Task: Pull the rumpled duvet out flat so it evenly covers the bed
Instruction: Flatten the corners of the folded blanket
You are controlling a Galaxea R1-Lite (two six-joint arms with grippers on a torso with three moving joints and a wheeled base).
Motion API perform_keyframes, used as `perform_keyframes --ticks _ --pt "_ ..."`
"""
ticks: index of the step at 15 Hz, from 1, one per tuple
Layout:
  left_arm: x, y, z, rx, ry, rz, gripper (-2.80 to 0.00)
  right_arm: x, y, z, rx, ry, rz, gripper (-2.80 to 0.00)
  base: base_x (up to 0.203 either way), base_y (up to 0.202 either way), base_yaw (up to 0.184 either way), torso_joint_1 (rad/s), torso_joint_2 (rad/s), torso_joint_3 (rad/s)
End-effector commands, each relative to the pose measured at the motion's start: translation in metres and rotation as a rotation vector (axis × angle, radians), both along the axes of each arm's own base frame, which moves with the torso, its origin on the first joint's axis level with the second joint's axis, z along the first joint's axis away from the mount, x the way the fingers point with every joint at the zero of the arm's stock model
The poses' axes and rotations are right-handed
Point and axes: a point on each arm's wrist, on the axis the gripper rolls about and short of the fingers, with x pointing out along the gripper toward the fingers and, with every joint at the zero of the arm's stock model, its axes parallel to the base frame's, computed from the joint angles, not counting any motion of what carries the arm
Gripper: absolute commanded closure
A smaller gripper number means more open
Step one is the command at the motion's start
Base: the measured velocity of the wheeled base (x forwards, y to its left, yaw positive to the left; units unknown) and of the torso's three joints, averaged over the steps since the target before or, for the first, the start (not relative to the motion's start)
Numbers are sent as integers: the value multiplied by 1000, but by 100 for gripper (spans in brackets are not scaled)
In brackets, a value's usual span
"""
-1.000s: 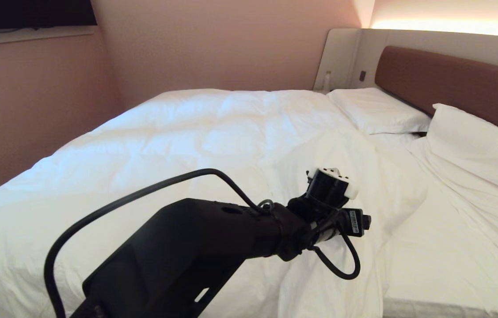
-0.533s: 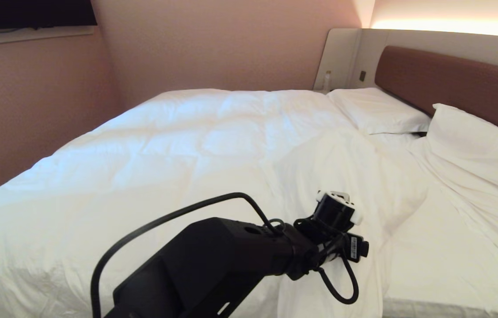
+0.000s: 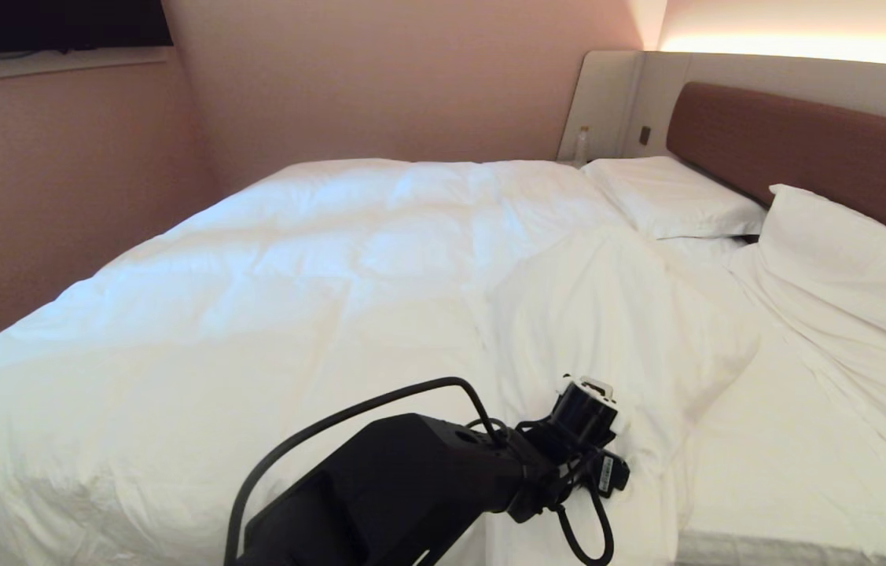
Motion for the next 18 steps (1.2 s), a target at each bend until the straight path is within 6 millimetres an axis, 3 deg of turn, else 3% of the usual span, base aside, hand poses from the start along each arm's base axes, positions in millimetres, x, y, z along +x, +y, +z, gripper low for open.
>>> perform_keyframes --ticks 1,6,7,14,18 --pt "1 1 -11 29 -8 19 -280 0 0 0 -1 0 0 0 0 0 0 0 0 0" --pt "2 3 -11 37 -3 24 -280 0 0 0 -1 -1 1 0 0 0 0 0 0 0" --pt "3 3 -11 37 -3 22 0 0 0 0 -1 0 1 0 0 0 0 0 0 0" --pt "-8 -6 18 -81 26 44 0 0 0 0 -1 0 1 0 0 0 0 0 0 0" --pt "-34 -16 65 -201 52 42 0 0 0 0 -1 -1 1 0 0 0 0 0 0 0"
